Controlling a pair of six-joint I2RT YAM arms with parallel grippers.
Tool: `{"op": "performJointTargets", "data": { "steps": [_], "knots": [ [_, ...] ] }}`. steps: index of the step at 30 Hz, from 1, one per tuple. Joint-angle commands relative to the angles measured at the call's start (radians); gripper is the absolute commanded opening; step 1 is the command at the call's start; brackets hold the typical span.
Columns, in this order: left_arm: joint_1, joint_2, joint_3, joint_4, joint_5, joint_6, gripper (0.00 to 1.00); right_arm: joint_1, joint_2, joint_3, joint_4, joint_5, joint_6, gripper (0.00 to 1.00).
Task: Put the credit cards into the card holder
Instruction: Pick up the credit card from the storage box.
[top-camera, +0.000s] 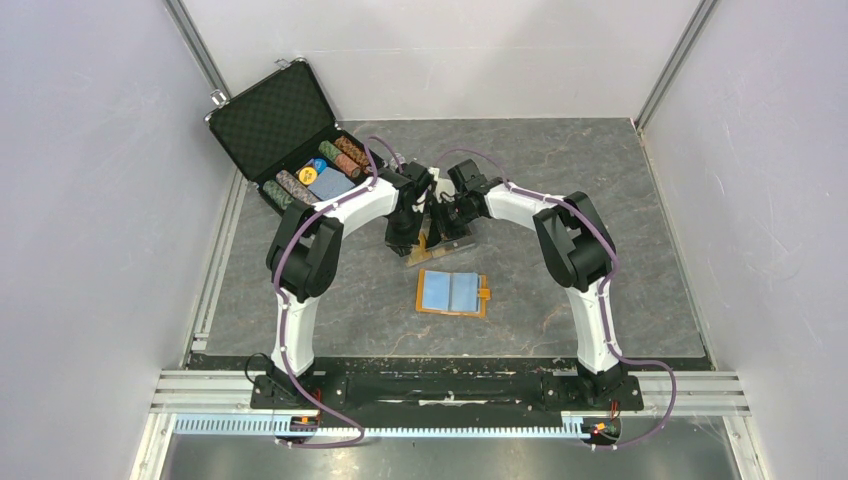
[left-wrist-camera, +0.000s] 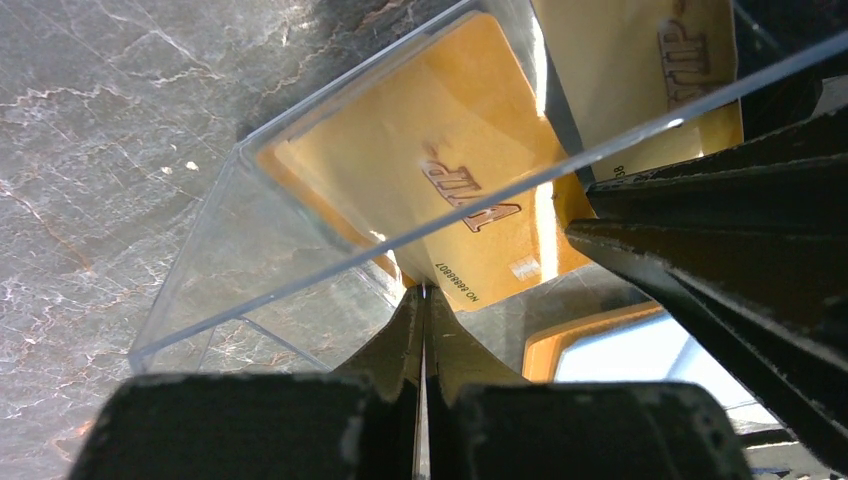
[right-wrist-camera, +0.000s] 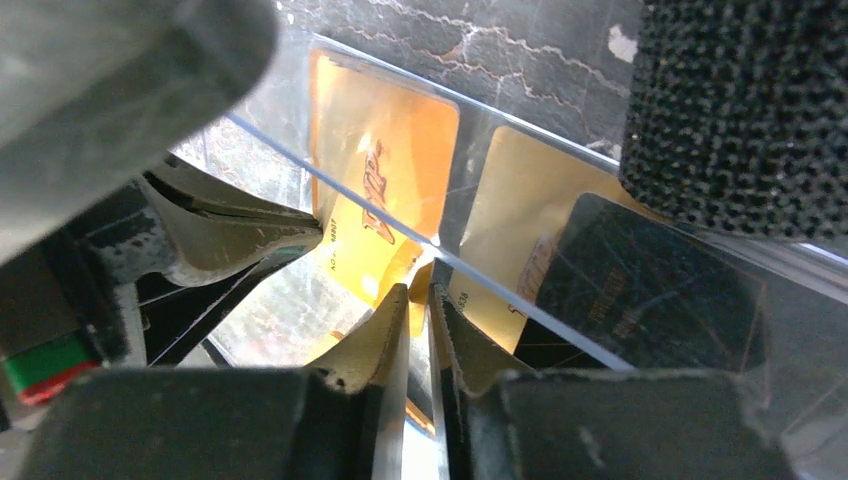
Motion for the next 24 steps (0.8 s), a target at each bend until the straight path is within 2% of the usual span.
{"op": "performJointTargets", "data": {
  "steps": [1, 7, 15, 19, 24],
  "knots": [
    [-0.018, 0.021, 0.011, 0.083, 0.025, 0.04, 0.02, 0.044, -0.057, 0.019, -0.037, -0.038, -0.003, 0.1],
    [-0.019, 0.019, 0.01, 0.083, 0.026, 0.037, 0.02, 0.045, -0.085, 0.02, -0.033, -0.02, 0.0, 0.04],
    [-0.019, 0.013, 0.008, 0.083, 0.027, 0.034, 0.02, 0.049, -0.107, 0.008, -0.002, -0.044, 0.023, 0.02],
    [-0.018, 0.009, 0.003, 0.087, 0.028, 0.033, 0.02, 0.051, -0.096, -0.028, 0.046, -0.084, 0.055, 0.05],
    [-0.018, -0.005, -0.02, 0.099, 0.026, 0.026, 0.02, 0.05, -0.075, -0.064, 0.124, -0.134, 0.117, 0.16]
  ]
}}
